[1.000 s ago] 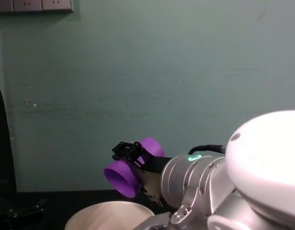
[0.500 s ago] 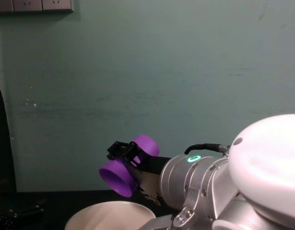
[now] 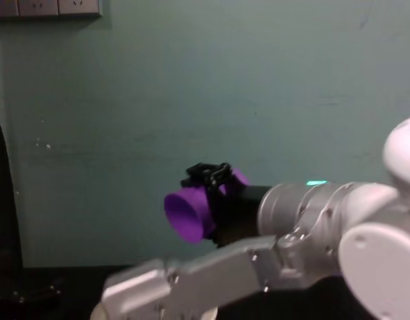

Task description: Pick up the cup and pour the mung beans from the cup into the bowl.

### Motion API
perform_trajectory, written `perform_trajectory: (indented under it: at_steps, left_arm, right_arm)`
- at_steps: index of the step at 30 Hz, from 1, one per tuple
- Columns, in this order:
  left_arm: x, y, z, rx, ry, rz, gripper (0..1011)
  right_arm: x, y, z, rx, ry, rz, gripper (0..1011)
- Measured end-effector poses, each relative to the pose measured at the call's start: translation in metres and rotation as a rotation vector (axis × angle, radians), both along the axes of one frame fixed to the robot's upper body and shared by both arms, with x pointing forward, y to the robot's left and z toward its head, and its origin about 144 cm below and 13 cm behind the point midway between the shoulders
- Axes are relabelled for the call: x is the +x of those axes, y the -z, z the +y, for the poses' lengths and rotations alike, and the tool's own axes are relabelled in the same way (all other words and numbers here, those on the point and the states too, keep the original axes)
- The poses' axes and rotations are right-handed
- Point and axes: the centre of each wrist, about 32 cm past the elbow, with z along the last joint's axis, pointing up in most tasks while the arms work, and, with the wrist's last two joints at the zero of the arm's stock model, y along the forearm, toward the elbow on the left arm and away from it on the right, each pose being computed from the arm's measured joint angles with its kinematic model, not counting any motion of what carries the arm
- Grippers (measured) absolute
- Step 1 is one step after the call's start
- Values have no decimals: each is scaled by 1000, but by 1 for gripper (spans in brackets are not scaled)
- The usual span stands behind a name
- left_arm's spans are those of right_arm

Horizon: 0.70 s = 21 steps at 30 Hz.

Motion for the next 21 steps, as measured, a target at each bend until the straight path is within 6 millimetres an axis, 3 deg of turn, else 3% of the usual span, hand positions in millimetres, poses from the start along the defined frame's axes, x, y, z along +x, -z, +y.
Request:
perform_trajectory:
  at_steps: [12, 21]
  left_arm:
    - [0, 0, 0, 0, 0, 0, 1011]
    - [0, 0, 0, 0, 0, 0, 1011]
  right_arm:
    - [2, -10, -17, 258, 58, 102, 732]
    - [9, -19, -29, 468, 79, 279, 732]
